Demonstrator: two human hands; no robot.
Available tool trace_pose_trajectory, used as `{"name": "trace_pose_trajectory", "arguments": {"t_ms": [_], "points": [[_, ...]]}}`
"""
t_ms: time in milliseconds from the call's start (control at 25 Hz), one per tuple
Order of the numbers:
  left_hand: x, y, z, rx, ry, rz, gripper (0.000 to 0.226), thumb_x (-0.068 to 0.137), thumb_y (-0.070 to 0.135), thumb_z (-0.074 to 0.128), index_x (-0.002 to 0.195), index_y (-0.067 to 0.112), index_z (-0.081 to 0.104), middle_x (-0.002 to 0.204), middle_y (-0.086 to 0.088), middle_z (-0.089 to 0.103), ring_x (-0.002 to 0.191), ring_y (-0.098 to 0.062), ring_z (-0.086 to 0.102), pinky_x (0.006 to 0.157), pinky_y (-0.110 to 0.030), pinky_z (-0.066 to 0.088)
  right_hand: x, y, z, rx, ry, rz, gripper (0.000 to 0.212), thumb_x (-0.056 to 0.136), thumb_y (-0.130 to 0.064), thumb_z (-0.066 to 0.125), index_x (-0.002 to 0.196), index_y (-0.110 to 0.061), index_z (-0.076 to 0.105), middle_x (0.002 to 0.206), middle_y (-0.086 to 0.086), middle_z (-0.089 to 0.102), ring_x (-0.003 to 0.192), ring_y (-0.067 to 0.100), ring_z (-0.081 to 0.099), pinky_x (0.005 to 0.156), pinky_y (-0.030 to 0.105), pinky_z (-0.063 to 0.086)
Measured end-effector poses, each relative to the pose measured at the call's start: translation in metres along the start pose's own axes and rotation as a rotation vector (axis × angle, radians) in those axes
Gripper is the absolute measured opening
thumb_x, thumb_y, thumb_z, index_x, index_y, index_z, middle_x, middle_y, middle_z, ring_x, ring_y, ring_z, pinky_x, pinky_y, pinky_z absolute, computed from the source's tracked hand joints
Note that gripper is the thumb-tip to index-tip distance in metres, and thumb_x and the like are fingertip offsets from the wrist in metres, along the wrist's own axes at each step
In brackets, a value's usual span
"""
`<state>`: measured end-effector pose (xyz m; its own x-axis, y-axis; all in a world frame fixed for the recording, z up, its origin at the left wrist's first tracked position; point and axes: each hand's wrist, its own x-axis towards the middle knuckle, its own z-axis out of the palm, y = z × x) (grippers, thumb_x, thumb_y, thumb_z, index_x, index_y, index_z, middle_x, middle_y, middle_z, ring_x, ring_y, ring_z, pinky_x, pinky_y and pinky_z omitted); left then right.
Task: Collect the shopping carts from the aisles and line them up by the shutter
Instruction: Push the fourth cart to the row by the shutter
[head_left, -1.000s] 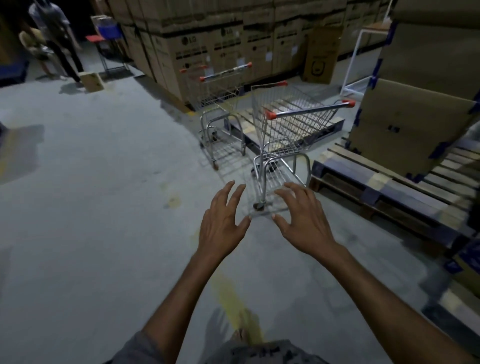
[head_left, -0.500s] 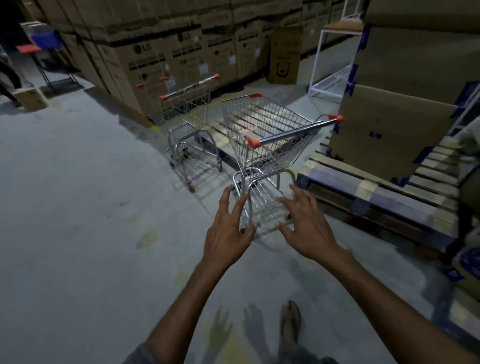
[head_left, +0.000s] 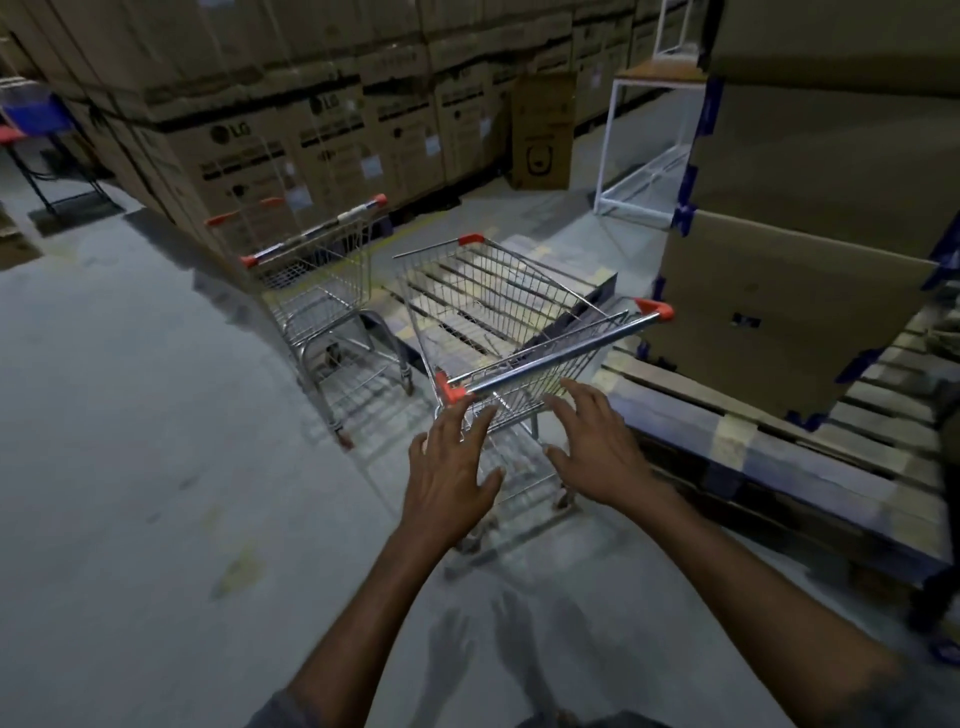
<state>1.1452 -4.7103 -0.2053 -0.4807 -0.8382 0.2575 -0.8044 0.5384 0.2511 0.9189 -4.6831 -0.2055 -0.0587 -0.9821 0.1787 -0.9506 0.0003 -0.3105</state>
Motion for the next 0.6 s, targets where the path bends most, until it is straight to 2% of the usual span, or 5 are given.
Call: {"name": "trace_pose_trajectory", "arguments": {"t_ms": [120,280,400,520,600], "points": [[0.043,-0.002,0.016,0.028,-0.033,0.005,0.081,0.091,0.052,0.061,0.159,0.033,0.023,0.165,0.001,0.019,0.148,-0.024,0.027,0.115,-0.057,0.025,0.049,0.024,0.006,-0.062,-0.051,-0.007,0.085,0.089,-0.034,0.069,0.159,-0.025,0.021,0.167,0.007,0.016,0.154,0.029,0.014,0.116,0.054,0.032],[0.092,-0.019,0.039,0.064,-0.098,0.048,0.087,0.089,0.053,0.062,0.161,0.031,0.018,0.166,-0.001,0.021,0.150,-0.026,0.025,0.118,-0.059,0.021,0.098,0.040,0.022,-0.109,-0.133,0.018,0.095,0.092,-0.035,0.069,0.161,-0.030,0.005,0.170,0.005,0.002,0.157,0.028,0.002,0.121,0.055,0.022],[0.128,-0.034,0.057,0.061,-0.237,0.117,0.094,0.088,0.057,0.061,0.162,0.032,0.008,0.167,-0.004,0.020,0.149,-0.026,0.030,0.115,-0.065,0.025,0.118,0.044,0.036,-0.178,-0.211,0.052,0.096,0.090,-0.034,0.070,0.161,-0.030,0.006,0.170,0.004,0.004,0.157,0.028,0.002,0.121,0.055,0.023],[0.153,-0.044,0.069,0.048,-0.359,0.172,0.094,0.091,0.053,0.061,0.161,0.033,0.001,0.167,-0.001,0.018,0.145,-0.029,0.036,0.112,-0.057,0.036,0.126,0.043,0.050,-0.171,-0.208,0.121,0.097,0.086,-0.032,0.073,0.159,-0.033,0.010,0.169,0.002,0.008,0.156,0.029,0.003,0.116,0.055,0.032],[0.162,-0.053,0.077,0.084,-0.339,0.195,0.092,0.090,0.050,0.063,0.160,0.036,0.005,0.160,-0.002,0.031,0.134,-0.030,0.049,0.107,-0.055,0.037,0.130,0.041,0.057,-0.127,-0.171,0.161,0.094,0.084,-0.028,0.074,0.157,-0.035,0.015,0.167,0.000,0.012,0.155,0.029,0.006,0.113,0.056,0.038]]}}
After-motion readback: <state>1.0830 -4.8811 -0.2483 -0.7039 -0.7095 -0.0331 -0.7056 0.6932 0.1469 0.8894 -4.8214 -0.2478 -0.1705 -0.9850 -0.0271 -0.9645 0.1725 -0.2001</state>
